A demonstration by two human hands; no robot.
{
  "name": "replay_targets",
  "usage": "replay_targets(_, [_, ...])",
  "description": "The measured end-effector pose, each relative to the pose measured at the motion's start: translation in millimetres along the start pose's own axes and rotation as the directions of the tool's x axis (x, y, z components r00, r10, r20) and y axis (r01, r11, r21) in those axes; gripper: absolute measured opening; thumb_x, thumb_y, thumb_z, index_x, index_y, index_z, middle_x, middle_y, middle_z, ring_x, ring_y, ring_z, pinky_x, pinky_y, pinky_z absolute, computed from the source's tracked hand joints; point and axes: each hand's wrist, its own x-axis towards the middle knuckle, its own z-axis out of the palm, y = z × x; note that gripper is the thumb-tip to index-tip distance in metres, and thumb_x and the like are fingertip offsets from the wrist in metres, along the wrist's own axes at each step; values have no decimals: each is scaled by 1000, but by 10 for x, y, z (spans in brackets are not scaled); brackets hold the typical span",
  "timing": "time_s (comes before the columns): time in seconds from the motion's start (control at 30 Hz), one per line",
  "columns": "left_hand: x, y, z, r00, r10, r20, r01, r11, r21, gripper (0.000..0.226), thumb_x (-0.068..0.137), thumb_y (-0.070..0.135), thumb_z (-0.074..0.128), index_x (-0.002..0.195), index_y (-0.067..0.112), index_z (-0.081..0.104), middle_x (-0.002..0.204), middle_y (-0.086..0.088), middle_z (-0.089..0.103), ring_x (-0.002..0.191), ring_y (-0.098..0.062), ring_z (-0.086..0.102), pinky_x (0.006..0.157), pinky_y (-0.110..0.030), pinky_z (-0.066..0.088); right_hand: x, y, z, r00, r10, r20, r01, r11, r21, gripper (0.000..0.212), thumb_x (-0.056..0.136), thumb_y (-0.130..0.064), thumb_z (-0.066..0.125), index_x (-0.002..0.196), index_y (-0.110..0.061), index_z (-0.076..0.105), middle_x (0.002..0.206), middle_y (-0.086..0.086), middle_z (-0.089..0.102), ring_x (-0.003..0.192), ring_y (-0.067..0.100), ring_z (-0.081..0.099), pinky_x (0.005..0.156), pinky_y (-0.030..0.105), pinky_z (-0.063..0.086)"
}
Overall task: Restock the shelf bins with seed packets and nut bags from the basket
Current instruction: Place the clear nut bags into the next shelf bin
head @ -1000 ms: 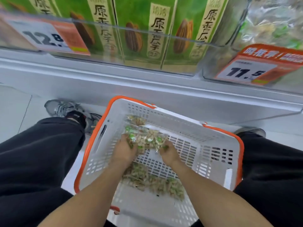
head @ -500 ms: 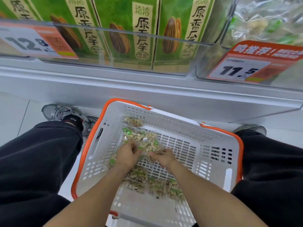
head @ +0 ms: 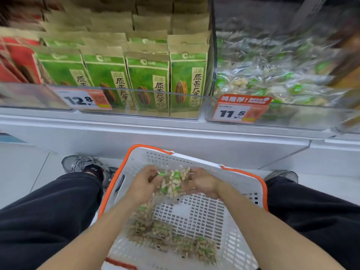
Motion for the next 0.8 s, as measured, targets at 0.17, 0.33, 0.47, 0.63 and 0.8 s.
replay_targets(0.17, [-100,752,-431,974,167,153,-170,985,11,8,98,8,57,100,15,56,64,-2,61,63,-27,58,66,-48,54,-658,-811,-165,995,-58,85,74,979,-188,45,85,1,75,126,1,57,115,17,71,107,34,69,88,47,59])
replay_targets(0.33, [-316,1427,-603,969,183,168,-162,978,-134,13,101,20,51,104,9,47,58,1,56,64,-23,53,72,-44,50,-1352,-1232,-208,971,-230,70,239,953,-187,52,84,-9,78,126,2,49,105,25,61,93,31,63,76,42,62])
replay_targets(0.47, [-516,1739,-472,974,160,161,-103,944,-314,13,100,34,49,102,21,52,69,-2,44,61,-19,42,63,-36,37,-1689,-1285,-408,962,-262,71,271,944,-186,58,78,-12,84,126,4,53,125,40,49,104,46,65,76,44,62])
replay_targets(0.63, [-646,2011,-159,960,231,157,-142,889,-436,8,99,33,46,95,30,52,59,15,51,51,-3,43,51,-15,35,-1883,-1428,-575,948,-317,-22,298,910,-289,57,66,-15,89,117,-10,66,120,27,60,93,45,70,76,51,61])
replay_targets(0.8, [-660,2245,-139,916,333,225,-210,873,-440,33,80,44,52,111,34,44,85,31,66,79,23,58,66,-2,44,-1923,-1422,-586,922,-380,-80,365,918,-153,53,71,-5,84,119,-14,62,121,29,58,91,45,71,72,47,62])
